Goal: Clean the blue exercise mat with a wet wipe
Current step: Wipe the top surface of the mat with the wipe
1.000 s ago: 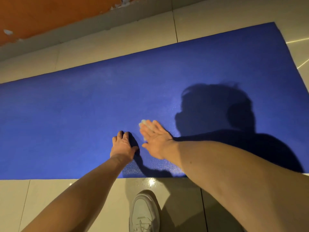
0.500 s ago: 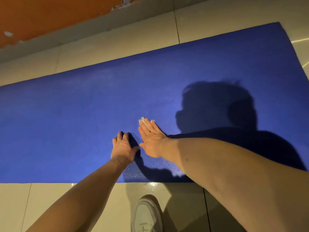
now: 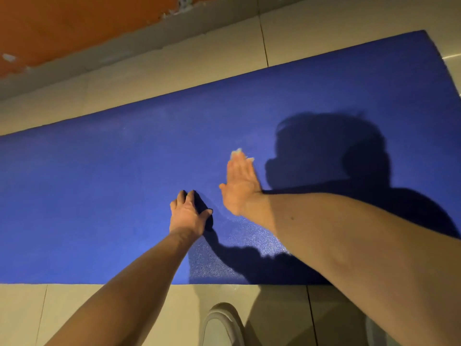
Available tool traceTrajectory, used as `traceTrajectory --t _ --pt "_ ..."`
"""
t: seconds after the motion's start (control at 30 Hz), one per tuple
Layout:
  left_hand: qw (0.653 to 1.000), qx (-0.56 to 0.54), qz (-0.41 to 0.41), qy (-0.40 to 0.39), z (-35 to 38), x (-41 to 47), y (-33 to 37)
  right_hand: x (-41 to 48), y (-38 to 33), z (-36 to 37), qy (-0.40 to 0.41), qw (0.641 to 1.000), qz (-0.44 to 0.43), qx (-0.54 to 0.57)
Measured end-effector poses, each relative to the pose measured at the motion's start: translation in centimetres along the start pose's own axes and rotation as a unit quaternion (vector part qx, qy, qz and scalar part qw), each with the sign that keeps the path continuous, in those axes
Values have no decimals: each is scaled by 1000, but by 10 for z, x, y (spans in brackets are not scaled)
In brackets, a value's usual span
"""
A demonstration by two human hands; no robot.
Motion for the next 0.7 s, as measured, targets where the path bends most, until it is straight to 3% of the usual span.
traceTrajectory --t 0.1,0.2,0.33,0.43,0.5,0.57,0.7 --pt "1000 18 4 -6 -1 7 4 -2 -13 7 -20 986 -162 -34" --pt "1000 12 6 -5 -4 13 7 13 10 4 20 977 -209 -43" --pt "1000 5 7 -5 -6 22 11 45 60 -18 62 993 -22 -93" --pt "1000 -10 7 -11 -4 26 12 54 64 -29 42 991 117 -50" --pt "1000 -14 8 -9 -4 29 12 57 44 -31 26 987 155 -20" --pt "1000 -14 8 -5 -5 32 11 55 15 -25 16 994 103 -30" --pt "1000 10 10 3 -4 41 12 50 -6 -13 7 986 -148 -73"
Point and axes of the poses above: each hand's wrist, its own x-axis towards the middle knuckle, its own z-axis out of the palm, y = z × x, the point moved 1 cm from there along x, towards the middle knuckle, and after that the axes turned 4 degrees about z, right-handed, at the moved point
